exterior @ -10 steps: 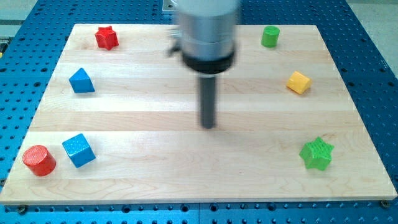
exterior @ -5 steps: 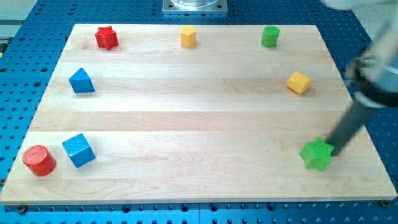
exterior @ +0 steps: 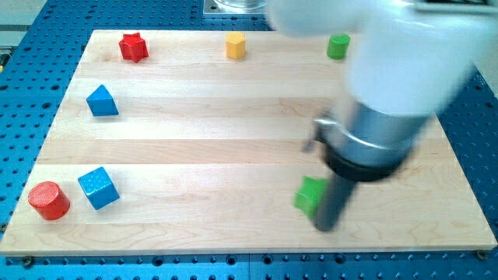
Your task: Move the green star into the blue cube
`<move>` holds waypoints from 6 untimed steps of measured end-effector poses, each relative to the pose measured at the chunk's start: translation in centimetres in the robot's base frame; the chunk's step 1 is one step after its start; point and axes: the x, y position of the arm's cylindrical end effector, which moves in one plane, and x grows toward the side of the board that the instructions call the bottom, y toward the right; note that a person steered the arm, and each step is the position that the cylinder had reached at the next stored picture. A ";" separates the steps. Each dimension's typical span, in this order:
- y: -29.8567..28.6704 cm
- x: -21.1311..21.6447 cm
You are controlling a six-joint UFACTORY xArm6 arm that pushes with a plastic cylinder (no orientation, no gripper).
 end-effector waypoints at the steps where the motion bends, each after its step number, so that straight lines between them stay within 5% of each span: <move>1: 1.1 -1.7; 2: 1.1 -6.1; 4: -8.0 -4.3; 5: -3.1 -3.8; 6: -8.8 -1.6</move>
